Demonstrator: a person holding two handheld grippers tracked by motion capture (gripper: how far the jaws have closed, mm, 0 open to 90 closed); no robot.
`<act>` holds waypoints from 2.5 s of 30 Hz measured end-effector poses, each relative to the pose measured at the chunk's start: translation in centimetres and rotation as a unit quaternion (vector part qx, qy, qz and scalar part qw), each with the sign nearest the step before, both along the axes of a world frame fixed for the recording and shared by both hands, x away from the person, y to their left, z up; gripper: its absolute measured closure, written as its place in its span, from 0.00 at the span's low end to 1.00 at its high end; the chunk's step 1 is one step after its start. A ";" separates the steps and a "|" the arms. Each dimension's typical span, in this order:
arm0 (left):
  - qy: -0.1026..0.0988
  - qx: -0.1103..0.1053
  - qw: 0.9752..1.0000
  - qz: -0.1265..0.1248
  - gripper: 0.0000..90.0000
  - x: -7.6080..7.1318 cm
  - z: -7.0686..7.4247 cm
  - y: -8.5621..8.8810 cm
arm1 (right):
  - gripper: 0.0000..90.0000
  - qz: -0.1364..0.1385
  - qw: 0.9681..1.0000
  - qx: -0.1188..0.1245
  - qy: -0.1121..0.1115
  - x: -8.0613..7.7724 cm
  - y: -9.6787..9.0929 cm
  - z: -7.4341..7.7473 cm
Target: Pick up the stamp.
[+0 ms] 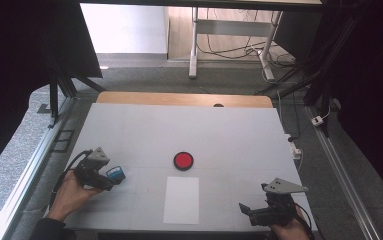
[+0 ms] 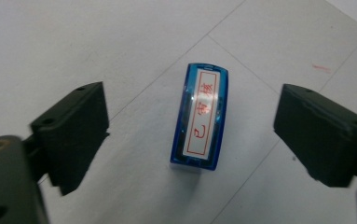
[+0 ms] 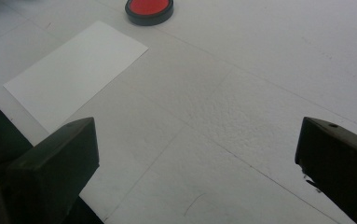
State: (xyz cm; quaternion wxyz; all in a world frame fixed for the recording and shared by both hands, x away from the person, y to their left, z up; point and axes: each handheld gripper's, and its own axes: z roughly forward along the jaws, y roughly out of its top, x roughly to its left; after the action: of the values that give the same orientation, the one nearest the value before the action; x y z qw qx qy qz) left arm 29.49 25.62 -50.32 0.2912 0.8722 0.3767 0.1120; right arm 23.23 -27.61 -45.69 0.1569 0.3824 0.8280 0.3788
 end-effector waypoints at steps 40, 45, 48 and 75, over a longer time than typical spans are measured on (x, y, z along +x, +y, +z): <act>0.009 -0.029 0.999 -0.022 0.78 -0.2 1.4 0.1 | 0.00 0.005 1.000 -0.003 0.001 0.0 0.1 0.0; 0.010 -0.044 0.999 -0.012 0.78 -0.4 1.9 -0.2 | 0.00 0.006 1.000 -0.002 0.001 0.0 0.1 -0.1; 0.001 -0.045 0.999 -0.010 0.78 -0.6 2.4 -0.4 | 0.00 0.006 1.000 -0.002 0.002 0.0 0.1 -0.1; -0.026 -0.130 0.990 -0.057 0.78 -2.2 5.8 -3.8 | 0.00 0.006 1.000 -0.002 0.001 0.0 0.1 0.0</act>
State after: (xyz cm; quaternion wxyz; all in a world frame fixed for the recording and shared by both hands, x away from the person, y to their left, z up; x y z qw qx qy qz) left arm 27.32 21.83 -44.53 0.4175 0.8438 0.3303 0.0680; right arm 23.24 -27.50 -45.73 0.1551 0.3776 0.8312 0.3775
